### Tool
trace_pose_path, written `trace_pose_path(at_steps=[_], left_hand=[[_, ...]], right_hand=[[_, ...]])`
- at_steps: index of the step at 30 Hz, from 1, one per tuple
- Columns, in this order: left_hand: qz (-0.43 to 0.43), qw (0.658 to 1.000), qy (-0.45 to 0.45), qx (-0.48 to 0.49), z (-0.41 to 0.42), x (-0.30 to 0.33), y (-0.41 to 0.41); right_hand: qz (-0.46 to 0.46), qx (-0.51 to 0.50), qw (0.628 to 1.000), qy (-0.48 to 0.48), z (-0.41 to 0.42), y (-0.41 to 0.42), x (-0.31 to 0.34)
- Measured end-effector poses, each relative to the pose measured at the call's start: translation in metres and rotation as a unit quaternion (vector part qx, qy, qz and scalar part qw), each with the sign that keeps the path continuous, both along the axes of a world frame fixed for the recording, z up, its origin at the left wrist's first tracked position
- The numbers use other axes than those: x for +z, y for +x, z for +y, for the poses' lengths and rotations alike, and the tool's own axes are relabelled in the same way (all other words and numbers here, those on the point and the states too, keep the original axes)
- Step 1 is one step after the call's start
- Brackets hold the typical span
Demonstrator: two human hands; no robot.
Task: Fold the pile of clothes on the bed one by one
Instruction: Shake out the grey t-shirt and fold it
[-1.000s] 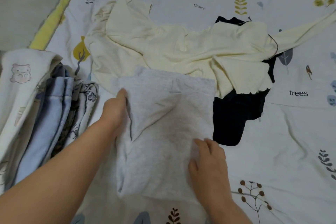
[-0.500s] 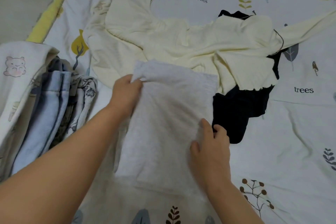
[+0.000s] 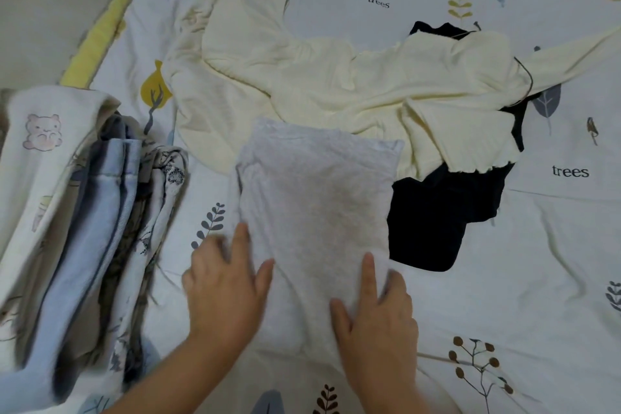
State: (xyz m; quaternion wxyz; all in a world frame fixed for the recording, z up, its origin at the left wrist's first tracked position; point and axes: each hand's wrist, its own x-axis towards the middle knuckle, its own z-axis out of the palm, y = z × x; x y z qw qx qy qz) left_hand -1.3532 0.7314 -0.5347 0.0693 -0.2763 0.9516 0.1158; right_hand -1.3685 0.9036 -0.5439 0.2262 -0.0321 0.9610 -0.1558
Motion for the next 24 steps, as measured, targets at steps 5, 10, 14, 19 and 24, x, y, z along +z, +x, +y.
trace_pose_path(at_steps=[5, 10, 14, 19, 24], left_hand=[[-0.026, 0.989, 0.130, 0.071, -0.015, -0.003, 0.031], [-0.037, 0.990, 0.123, 0.051, -0.020, -0.002, 0.039], [0.062, 0.975, 0.188, 0.101, -0.025, 0.002, 0.016], [0.083, 0.931, 0.348, 0.076, -0.039, -0.006, -0.027], [0.035, 0.886, 0.460, 0.043, -0.046, -0.006, -0.040]], right_hand=[[-0.083, -0.025, 0.995, -0.047, 0.007, -0.004, 0.001], [-0.089, -0.002, 0.996, -0.021, 0.015, 0.000, 0.006], [-0.027, -0.041, 0.997, -0.064, 0.015, -0.007, 0.008], [-0.045, -0.204, 0.942, -0.263, 0.008, -0.050, 0.005], [-0.100, -0.145, 0.926, -0.333, 0.000, -0.067, 0.011]])
